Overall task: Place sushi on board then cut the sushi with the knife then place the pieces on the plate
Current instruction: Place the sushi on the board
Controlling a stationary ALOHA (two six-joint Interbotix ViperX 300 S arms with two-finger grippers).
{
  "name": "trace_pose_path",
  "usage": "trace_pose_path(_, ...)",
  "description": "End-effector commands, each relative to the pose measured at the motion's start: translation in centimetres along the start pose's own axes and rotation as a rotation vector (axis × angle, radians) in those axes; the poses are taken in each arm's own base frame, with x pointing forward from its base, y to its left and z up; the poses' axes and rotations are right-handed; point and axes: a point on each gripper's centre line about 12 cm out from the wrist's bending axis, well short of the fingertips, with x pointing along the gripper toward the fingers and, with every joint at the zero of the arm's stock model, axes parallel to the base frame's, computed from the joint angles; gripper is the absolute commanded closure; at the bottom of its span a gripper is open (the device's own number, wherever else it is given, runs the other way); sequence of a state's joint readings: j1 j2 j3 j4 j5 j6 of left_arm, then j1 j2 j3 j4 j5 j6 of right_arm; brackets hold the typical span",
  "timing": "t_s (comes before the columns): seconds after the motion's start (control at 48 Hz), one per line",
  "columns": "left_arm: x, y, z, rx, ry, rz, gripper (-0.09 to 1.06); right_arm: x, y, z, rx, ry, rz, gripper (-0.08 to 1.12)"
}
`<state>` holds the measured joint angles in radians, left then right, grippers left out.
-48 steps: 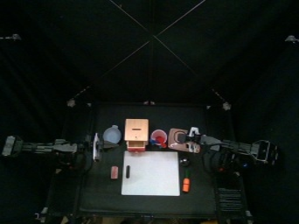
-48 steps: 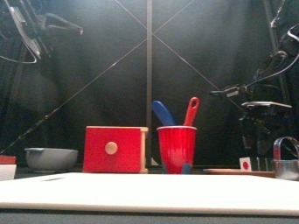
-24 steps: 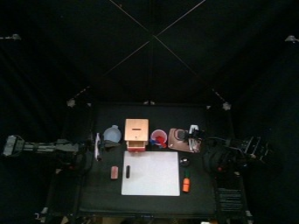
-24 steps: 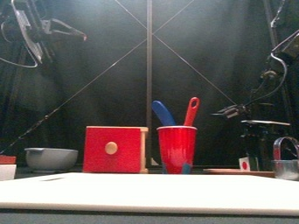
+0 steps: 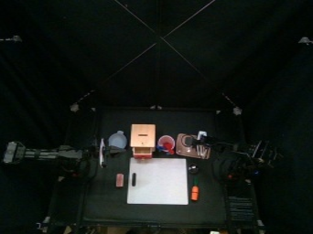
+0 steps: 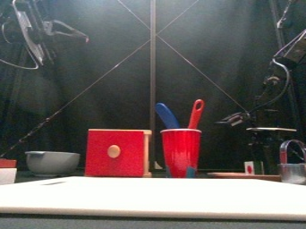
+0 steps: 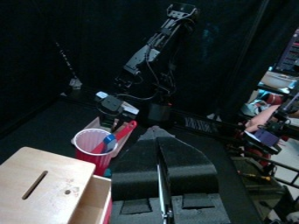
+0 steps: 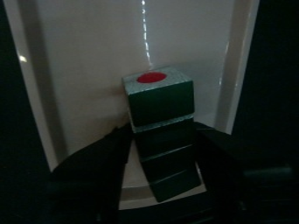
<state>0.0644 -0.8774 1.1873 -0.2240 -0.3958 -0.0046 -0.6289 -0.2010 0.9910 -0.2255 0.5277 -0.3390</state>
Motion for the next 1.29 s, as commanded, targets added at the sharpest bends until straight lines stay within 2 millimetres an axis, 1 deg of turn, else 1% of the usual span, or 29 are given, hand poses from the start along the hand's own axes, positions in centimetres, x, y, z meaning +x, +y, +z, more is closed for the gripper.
trace_pose_path(0.021, 0.3, -0.1, 1.0, -0.006, -0.031, 0.002, 0.89, -1.5, -0.9, 1.1, 0.024, -0.058, -0.033, 0.43)
trace_pose_path(0.125, 0.3, -0.1, 0.9, -0.006, -0.031, 0.001, 0.89, -3.2, -1.3, 1.5, 0.058, -0.089, -0.043, 0.43)
trace_pose_path(0.271, 0.2, 0.0, 0.6, -0.005, -0.022, 0.002, 0.89, -6.8, -1.2, 2.4, 0.186, -0.163, 0.005, 0.44)
trace_pose_path(0.375, 0.2, -0.1, 0.7, -0.005, -0.025, 0.001, 0.89, -9.5, -0.6, 3.0, 0.304, -0.259, 0.082, 0.44)
trace_pose_path(0.438, 0.2, 0.0, 0.7, -0.005, -0.024, 0.003, 0.89, -10.7, -0.1, 3.2, 0.38, -0.29, 0.133, 0.44)
trace_pose_path(0.542, 0.1, 0.0, 0.4, -0.003, -0.013, 0.005, 0.89, -12.0, 1.1, 3.4, 0.538, -0.277, 0.223, 0.44)
trace_pose_path(0.583, 0.1, 0.1, 0.1, -0.001, -0.007, 0.006, 0.89, -12.3, 1.7, 3.6, 0.58, -0.259, 0.247, 0.44)
trace_pose_path(0.771, -0.2, 0.3, -0.6, -0.002, 0.014, 0.01, 0.89, -13.5, 5.8, 5.3, 0.718, -0.158, 0.296, 0.44)
trace_pose_path(0.917, -0.2, 0.3, -0.6, -0.001, 0.014, 0.009, 0.89, -14.1, 8.9, 6.5, 0.858, -0.12, 0.311, 0.44)
trace_pose_path(1.062, -0.2, 0.3, -0.8, 0.004, 0.017, 0.01, 0.89, -14.7, 11.9, 7.7, 0.96, -0.113, 0.316, 0.44)
trace_pose_path(1.167, -0.3, 0.5, -1.2, 0.001, 0.027, 0.016, 0.89, -15.1, 14.0, 9.4, 1.052, -0.124, 0.321, 0.44)
trace_pose_path(1.292, -0.4, 1.0, -1.2, -0.029, 0.021, 0.046, 0.89, -14.3, 15.9, 11.6, 1.124, -0.115, 0.306, 0.43)
